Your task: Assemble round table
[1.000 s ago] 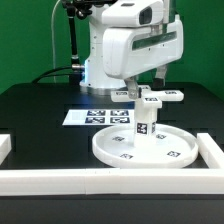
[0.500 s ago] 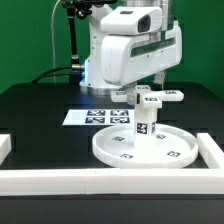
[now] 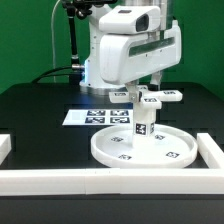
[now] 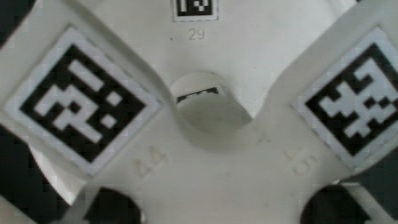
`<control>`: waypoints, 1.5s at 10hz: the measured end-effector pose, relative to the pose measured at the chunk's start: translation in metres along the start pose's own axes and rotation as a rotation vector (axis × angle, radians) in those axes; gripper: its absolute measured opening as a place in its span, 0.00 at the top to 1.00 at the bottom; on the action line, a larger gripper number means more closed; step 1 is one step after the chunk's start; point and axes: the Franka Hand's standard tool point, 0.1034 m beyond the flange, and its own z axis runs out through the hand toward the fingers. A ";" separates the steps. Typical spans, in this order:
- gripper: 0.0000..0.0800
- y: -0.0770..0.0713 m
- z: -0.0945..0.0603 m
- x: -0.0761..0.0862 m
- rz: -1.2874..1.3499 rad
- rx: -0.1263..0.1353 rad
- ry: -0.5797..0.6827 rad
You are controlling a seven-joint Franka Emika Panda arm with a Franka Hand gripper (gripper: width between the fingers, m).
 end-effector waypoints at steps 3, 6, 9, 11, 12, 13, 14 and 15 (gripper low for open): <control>0.44 0.004 0.000 0.003 0.263 -0.014 0.029; 0.44 0.002 0.000 0.008 0.678 -0.009 0.041; 0.44 0.002 -0.001 0.008 0.975 -0.004 0.045; 0.44 0.002 -0.001 0.009 1.073 -0.001 0.046; 0.44 0.002 -0.001 0.009 1.157 0.004 0.047; 0.44 0.002 -0.001 0.008 1.216 0.009 0.048; 0.44 0.002 -0.002 0.009 1.272 0.012 0.054; 0.44 0.000 -0.001 0.006 1.467 0.028 0.067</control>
Offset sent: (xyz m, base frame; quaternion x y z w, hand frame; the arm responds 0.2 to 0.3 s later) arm -0.0009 0.0153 -0.0077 0.0063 0.0253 0.3784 0.9253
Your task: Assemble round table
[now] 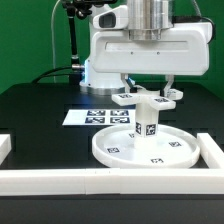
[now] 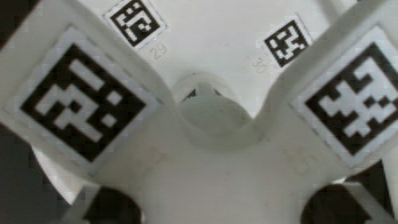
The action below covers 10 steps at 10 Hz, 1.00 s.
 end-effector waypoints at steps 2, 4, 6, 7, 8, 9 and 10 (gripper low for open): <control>0.44 0.003 0.000 -0.003 0.287 0.023 -0.022; 0.44 0.002 0.000 -0.001 0.485 0.036 -0.017; 0.44 0.002 0.001 0.000 0.552 0.047 -0.009; 0.44 0.001 0.001 -0.001 0.542 0.047 -0.010; 0.24 0.001 0.001 -0.001 0.537 0.048 -0.010; 0.24 -0.001 -0.009 -0.001 0.504 0.048 -0.022; 0.20 -0.005 -0.022 -0.002 0.500 0.063 -0.024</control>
Offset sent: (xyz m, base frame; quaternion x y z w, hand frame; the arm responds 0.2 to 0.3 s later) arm -0.0048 0.0027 -0.0010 0.0088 -0.0223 0.3002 0.9536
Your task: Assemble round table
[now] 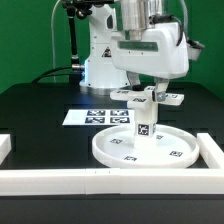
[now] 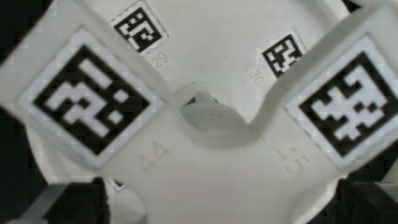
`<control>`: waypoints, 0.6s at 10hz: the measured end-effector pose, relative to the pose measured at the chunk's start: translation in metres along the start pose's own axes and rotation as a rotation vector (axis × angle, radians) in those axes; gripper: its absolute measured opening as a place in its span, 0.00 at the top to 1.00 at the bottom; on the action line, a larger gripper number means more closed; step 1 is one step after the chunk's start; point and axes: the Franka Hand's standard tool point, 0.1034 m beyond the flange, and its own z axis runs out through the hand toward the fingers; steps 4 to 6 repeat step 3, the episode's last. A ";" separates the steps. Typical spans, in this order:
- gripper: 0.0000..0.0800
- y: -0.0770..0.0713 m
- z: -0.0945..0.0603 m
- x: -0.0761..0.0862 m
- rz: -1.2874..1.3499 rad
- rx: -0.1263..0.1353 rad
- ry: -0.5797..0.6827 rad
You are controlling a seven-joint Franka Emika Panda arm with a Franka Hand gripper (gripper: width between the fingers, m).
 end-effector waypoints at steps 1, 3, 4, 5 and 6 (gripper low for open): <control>0.20 0.001 0.002 0.000 -0.002 0.002 0.003; 0.19 0.001 0.004 0.000 -0.006 0.000 0.003; 0.19 0.001 0.004 0.000 -0.006 0.000 0.003; 0.19 0.001 0.004 0.000 -0.006 0.000 0.003; 0.19 0.001 0.004 0.000 -0.006 0.000 0.003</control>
Offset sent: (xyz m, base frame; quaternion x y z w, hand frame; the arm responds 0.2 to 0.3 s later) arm 0.0000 0.0000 0.0000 0.0000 0.0000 0.0000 1.0000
